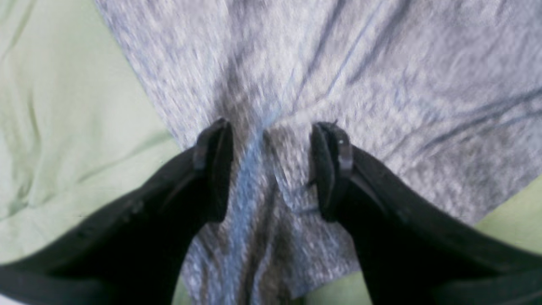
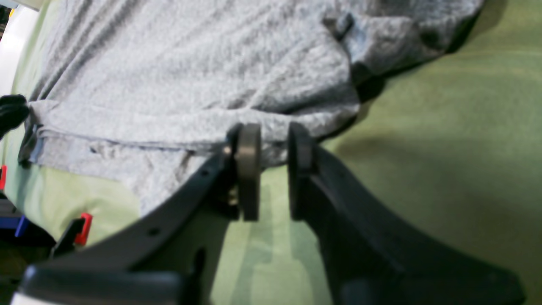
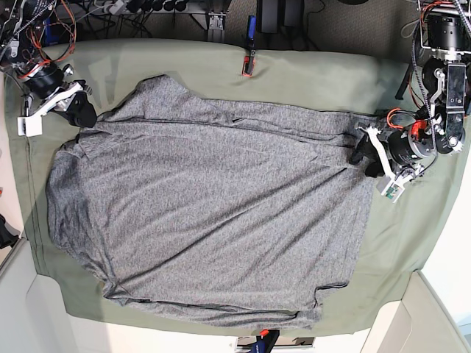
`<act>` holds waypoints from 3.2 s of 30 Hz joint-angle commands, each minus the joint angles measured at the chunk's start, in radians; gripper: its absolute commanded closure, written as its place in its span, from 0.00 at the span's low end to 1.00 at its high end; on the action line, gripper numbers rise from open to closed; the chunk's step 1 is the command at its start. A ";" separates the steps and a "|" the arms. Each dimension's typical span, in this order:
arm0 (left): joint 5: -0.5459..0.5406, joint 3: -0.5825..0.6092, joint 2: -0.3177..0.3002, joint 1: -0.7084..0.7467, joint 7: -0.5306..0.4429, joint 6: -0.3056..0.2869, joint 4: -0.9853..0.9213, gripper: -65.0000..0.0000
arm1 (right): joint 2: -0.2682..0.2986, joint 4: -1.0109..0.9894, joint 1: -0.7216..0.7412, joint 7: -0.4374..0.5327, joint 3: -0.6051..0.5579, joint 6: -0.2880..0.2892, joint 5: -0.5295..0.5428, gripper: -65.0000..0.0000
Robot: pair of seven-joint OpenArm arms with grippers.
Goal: Fold the T-shirt properly
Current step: 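Move the left gripper inward along the edge and regrasp the shirt, then pull the shirt edge outward with the left gripper while right holds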
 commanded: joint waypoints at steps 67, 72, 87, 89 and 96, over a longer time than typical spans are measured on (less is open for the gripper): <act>-0.299 -0.233 -0.172 0.150 0.274 0.002 -0.090 0.61 | -0.100 0.017 -0.023 0.050 -0.077 -0.023 -0.031 0.56; -0.350 -0.233 -0.158 0.147 0.228 -0.027 -0.186 0.61 | -0.100 0.016 -0.023 0.054 -0.077 -0.023 -0.046 0.56; -0.529 -0.233 -0.123 0.133 0.281 -0.051 -0.192 0.61 | -0.101 0.014 -0.022 0.077 -0.134 -0.023 -0.048 0.56; -0.526 -0.233 -0.123 0.133 0.280 -0.051 -0.192 0.61 | -0.109 0.014 -0.023 0.080 -0.143 -0.023 -0.063 0.56; -0.509 -0.233 -0.123 0.134 0.276 -0.051 -0.192 0.85 | -0.138 0.014 -0.023 0.088 -0.146 -0.031 -0.093 0.76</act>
